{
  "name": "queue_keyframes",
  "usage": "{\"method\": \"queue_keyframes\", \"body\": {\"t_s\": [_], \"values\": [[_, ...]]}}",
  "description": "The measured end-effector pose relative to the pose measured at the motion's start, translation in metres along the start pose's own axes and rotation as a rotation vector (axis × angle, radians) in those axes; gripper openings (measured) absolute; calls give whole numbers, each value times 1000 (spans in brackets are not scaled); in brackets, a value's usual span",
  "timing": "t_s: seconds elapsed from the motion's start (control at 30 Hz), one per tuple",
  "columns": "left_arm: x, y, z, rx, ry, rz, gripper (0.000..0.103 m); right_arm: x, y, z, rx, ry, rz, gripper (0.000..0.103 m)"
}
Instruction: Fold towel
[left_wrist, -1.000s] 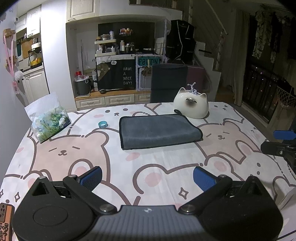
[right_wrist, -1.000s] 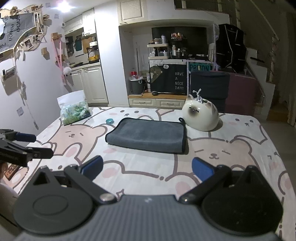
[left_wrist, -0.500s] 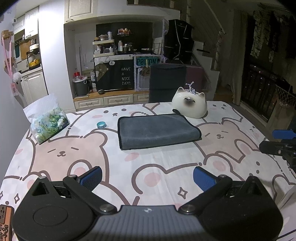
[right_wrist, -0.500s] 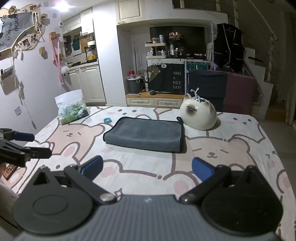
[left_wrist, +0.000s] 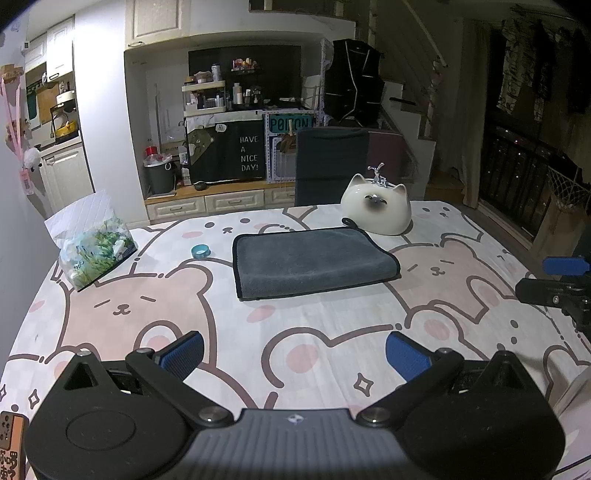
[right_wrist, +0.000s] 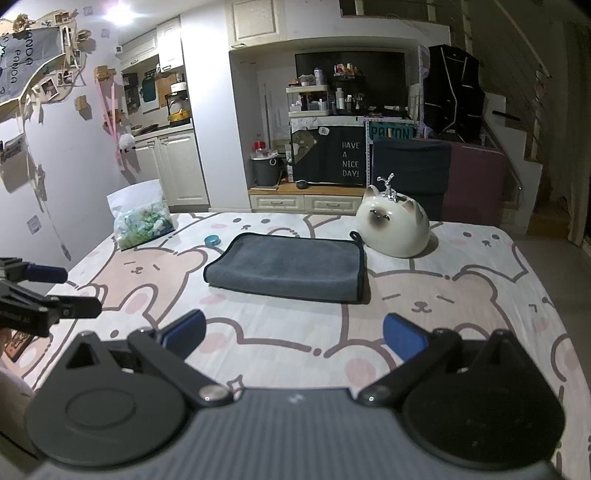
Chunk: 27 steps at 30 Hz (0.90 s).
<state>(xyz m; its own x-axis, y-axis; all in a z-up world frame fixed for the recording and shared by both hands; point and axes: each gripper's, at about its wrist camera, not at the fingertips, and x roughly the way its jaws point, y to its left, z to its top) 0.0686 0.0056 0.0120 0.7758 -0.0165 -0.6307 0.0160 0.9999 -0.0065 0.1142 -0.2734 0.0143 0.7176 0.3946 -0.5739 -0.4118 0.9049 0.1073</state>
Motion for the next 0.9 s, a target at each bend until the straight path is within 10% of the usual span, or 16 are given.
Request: {"method": "queue_keyframes", "body": {"t_s": [0.9], "values": [[0,-1,0,3,-2,-3,103,2,0,-3,-3,8,-1,103]]}}
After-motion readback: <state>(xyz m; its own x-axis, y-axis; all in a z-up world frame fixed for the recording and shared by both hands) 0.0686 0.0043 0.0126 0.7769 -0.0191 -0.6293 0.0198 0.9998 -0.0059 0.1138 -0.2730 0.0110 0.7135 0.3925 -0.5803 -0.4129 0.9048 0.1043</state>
